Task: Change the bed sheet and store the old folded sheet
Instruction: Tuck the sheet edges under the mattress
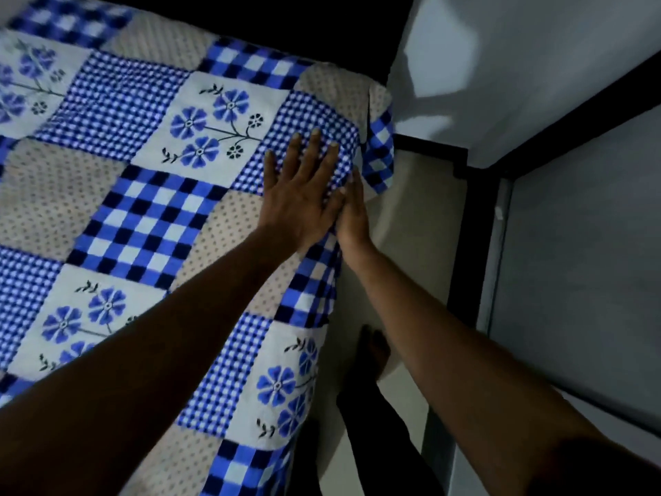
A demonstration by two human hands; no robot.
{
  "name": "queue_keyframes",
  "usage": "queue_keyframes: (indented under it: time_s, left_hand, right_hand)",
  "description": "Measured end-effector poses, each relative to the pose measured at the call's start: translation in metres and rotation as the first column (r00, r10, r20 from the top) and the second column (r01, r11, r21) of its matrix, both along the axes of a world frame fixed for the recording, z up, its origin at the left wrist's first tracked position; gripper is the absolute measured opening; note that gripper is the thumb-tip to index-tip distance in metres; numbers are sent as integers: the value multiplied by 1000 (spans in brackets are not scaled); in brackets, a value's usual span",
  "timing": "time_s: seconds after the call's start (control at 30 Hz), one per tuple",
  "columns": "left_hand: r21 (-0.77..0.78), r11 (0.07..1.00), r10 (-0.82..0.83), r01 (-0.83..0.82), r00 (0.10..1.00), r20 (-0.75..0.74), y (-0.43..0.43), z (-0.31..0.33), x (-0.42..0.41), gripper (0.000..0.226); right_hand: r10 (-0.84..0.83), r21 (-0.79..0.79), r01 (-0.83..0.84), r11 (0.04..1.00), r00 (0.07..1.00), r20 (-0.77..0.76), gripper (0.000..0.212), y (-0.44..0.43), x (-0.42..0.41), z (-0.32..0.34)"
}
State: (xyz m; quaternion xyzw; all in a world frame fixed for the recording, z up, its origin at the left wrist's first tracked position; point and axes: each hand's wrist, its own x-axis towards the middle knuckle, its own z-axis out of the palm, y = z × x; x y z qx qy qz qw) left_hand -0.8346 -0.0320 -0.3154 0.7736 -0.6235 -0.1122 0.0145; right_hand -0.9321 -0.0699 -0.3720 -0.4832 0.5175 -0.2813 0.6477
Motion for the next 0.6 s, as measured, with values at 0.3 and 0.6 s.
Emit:
queue_keyframes:
  time_s: [0.3,0.6]
  left_hand:
    - [26,999,17,-21,990,140,-99,-1,0,73]
    - [-254,967,-23,-28,981,-194,-82,20,-74,61]
  right_hand:
    - [127,-12,-138,990,939,-321,40,-85,-40,-26]
    - [114,-597,-526,606,800,-589,32,-164,-89,-28]
